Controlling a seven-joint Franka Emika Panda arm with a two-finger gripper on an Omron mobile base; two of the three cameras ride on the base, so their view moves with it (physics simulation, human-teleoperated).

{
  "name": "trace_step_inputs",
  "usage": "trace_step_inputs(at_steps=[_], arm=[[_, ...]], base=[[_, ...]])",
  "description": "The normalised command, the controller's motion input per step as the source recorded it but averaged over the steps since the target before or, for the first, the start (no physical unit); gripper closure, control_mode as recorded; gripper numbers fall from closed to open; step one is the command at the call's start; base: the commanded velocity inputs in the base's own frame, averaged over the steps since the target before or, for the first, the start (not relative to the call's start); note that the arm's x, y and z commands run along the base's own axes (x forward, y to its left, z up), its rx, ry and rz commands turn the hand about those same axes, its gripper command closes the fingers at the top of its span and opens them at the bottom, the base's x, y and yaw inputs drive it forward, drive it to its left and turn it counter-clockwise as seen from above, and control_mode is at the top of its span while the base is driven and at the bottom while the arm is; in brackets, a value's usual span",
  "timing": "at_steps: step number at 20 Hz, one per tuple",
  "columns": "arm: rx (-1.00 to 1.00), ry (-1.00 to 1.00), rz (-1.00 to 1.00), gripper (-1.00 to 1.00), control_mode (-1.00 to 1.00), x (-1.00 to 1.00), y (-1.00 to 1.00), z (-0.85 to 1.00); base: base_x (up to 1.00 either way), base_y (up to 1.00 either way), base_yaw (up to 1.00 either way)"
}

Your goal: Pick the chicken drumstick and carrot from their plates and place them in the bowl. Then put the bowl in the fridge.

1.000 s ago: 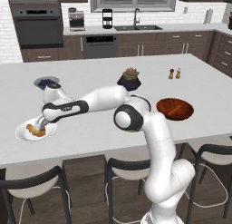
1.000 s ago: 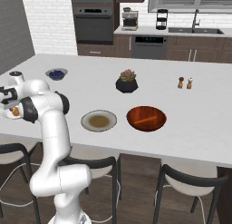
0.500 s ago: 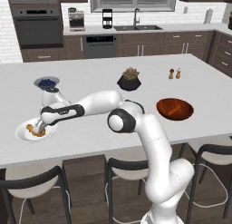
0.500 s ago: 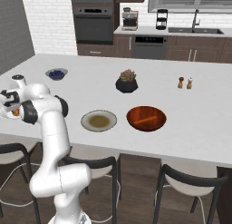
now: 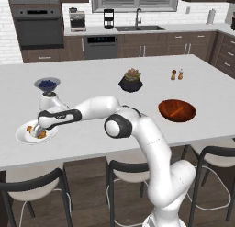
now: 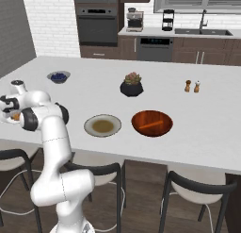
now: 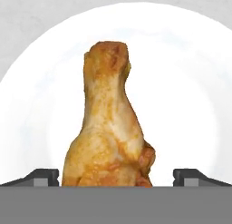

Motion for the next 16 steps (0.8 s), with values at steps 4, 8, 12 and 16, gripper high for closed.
trace_step_inputs(at_steps=[4, 8, 12, 16], arm=[[0.03, 0.08, 0.01, 1.00, -1.00, 0.00, 0.19, -0.38], [0.08, 0.04, 0.01, 1.00, -1.00, -0.19, 0.01, -0.32], [0.06, -0.01, 0.00, 1.00, -1.00, -0.84, -0.22, -0.01], [0.03, -0.11, 0.00, 1.00, -1.00, -1.00, -0.66, 0.54]], base=[[0.00, 0.00, 0.00], [0.00, 0.00, 0.00], [0.00, 0.00, 0.00], [0.00, 0.00, 0.00]])
